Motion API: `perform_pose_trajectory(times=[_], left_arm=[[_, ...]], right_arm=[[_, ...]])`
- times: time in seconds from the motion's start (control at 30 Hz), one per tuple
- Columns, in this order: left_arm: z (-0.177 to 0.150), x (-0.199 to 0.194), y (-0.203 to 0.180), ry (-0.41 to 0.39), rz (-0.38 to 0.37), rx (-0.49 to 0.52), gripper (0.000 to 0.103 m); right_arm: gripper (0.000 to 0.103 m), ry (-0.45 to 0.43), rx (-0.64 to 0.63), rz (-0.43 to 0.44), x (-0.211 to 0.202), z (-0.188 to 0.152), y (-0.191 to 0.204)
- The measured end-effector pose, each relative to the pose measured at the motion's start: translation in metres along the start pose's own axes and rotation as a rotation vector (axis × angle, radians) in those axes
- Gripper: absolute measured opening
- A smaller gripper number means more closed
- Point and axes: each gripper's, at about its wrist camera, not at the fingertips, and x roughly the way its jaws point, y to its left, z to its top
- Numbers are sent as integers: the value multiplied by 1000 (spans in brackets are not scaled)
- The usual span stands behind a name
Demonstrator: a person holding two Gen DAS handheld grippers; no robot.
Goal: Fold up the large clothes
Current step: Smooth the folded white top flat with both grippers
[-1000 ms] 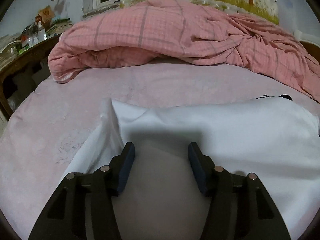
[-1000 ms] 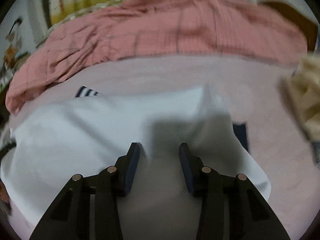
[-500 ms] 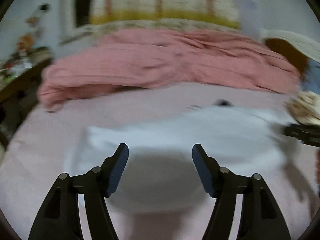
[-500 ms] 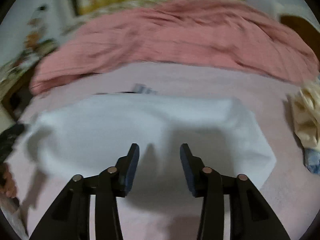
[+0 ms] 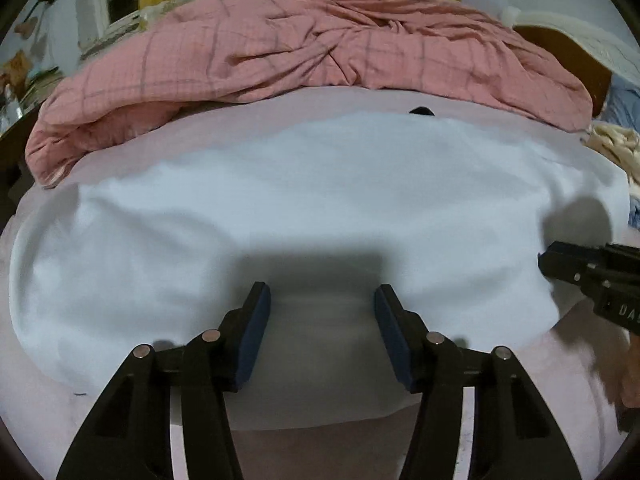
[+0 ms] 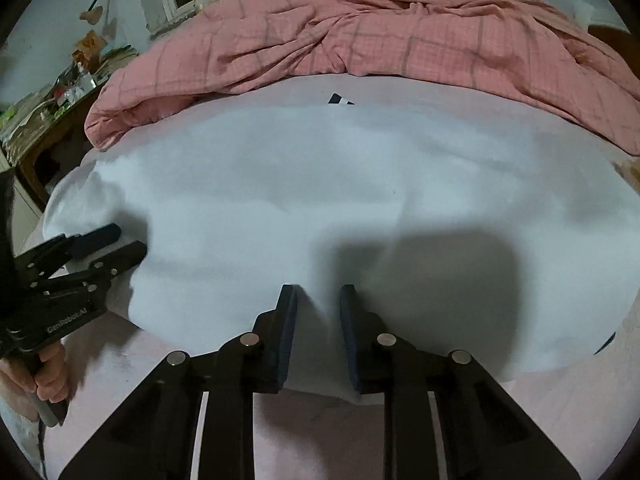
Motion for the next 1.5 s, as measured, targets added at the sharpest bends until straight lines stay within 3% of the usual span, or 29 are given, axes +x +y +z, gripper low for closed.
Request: perform_pose_trajectory(times=[0.1, 0.2, 0.27, 0.3, 0.37, 0.43, 0.47, 0.63, 0.7, 0.73, 0.83, 0.97, 1.1, 1.2, 1.27, 1.4, 1.5], left_arm=[[-3, -8, -4, -40, 28, 23, 53], [2, -27, 3, -102, -47, -7, 50], [7, -34, 12, -139, -75, -42, 50], [8, -35, 16, -143, -77, -50, 50], [8, -24, 21, -105, -18, -62, 50], [5, -3, 29, -28, -25, -85, 51], [3, 2, 29, -28, -23, -78, 52], [0, -2, 19, -79, 42, -4, 52], [2, -15, 15, -124, 91, 4, 45], [5, -25, 14, -151, 74, 0, 45], [18, -66, -4, -209, -91, -13, 45], [39, -89, -40, -217, -179, 25, 48], [42, -64, -46, -152, -175, -78, 53], [24, -27, -47, -66, -135, -82, 53], [10, -7, -41, -56, -99, -78, 55], [9, 7, -24, -14, -196, -156, 60], [6, 9, -27, -7, -184, -144, 60]], right_arm=[[23, -23, 7, 4, -8, 2, -1], [23, -208, 21, 3, -47, 7, -4], [23, -273, 11, -33, -63, 10, -4], [23, -258, 21, -83, -62, 12, -7], [23, -209, 60, -91, -50, 11, -17], [23, -105, 100, -105, -24, 9, -29], [23, -71, 92, -111, -12, 7, -33], [23, -70, 56, -135, -3, 6, -28], [23, -89, 64, -126, -9, 5, -28], [23, -106, 68, -118, -16, 5, -32], [23, -177, 76, -107, -43, 6, -32], [26, -237, 145, -53, -74, 11, -46], [30, -263, 185, -67, -85, 12, -58], [38, -268, 186, -76, -88, 12, -61], [43, -267, 171, -67, -87, 11, -58], [43, -236, 142, -11, -80, 10, -47], [43, -209, 112, 5, -74, 8, -33]])
